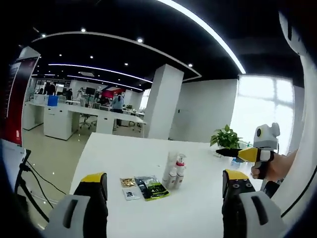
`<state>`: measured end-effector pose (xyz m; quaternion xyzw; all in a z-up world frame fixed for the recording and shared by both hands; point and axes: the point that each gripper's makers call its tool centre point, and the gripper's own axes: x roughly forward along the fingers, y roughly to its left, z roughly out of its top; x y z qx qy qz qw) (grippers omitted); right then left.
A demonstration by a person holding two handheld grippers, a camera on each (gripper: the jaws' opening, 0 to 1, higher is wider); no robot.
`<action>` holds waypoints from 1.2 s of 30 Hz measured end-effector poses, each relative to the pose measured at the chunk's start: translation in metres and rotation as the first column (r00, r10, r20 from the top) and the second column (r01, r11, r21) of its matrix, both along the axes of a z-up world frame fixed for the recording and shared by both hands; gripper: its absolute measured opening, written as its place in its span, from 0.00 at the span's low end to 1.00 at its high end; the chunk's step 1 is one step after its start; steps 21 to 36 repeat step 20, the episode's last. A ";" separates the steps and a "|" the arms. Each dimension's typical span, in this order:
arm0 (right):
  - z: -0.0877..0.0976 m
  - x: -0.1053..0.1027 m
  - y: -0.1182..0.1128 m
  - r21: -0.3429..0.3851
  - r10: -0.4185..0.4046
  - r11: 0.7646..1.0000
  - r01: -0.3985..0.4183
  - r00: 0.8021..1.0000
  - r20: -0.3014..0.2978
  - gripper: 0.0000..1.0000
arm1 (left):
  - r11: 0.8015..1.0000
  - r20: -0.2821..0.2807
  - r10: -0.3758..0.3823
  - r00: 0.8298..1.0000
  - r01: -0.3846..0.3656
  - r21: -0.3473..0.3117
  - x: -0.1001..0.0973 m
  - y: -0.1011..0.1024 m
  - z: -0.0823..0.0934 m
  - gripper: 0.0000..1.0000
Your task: Arrange the skincare products in the storage area until every visible bottle or jar stands upright without overlapping.
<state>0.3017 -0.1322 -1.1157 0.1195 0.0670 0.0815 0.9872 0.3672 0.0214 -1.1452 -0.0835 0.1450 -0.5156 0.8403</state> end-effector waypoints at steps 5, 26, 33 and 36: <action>-0.005 -0.003 -0.005 -0.001 -0.027 1.000 0.027 1.000 0.002 0.99 | 1.000 0.003 0.001 1.000 -0.001 0.017 0.002 -0.001 -0.005 1.00; -0.016 -0.012 -0.022 0.039 -0.114 0.993 0.114 0.993 -0.014 0.99 | 1.000 0.005 -0.011 1.000 0.011 0.025 0.004 -0.007 -0.004 1.00; -0.016 -0.012 -0.022 0.039 -0.114 0.993 0.114 0.993 -0.014 0.99 | 1.000 0.005 -0.011 1.000 0.011 0.025 0.004 -0.007 -0.004 1.00; -0.016 -0.012 -0.022 0.039 -0.114 0.993 0.114 0.993 -0.014 0.99 | 1.000 0.005 -0.011 1.000 0.011 0.025 0.004 -0.007 -0.004 1.00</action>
